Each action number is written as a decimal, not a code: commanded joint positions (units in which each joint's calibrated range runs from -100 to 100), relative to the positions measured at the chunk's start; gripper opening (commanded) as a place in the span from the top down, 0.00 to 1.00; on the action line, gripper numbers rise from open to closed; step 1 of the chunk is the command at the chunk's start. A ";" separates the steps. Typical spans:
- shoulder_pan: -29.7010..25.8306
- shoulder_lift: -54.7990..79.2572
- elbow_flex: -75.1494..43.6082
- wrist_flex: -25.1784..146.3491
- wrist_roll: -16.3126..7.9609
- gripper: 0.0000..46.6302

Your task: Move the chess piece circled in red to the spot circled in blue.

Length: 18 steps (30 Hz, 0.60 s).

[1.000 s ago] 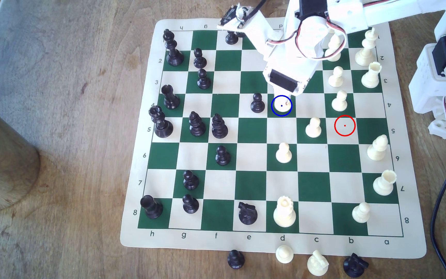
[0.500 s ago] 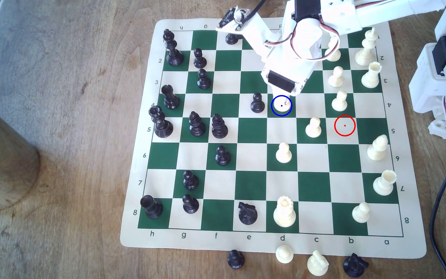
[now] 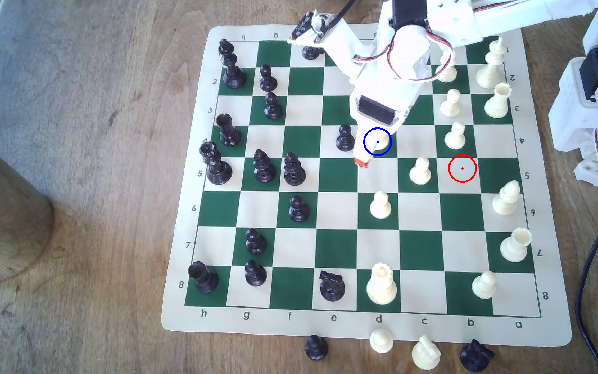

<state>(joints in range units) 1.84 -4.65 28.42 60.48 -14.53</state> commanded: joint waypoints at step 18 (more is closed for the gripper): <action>-2.51 -41.02 15.91 13.64 2.59 0.40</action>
<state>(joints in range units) 0.07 -34.65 42.25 72.27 -12.67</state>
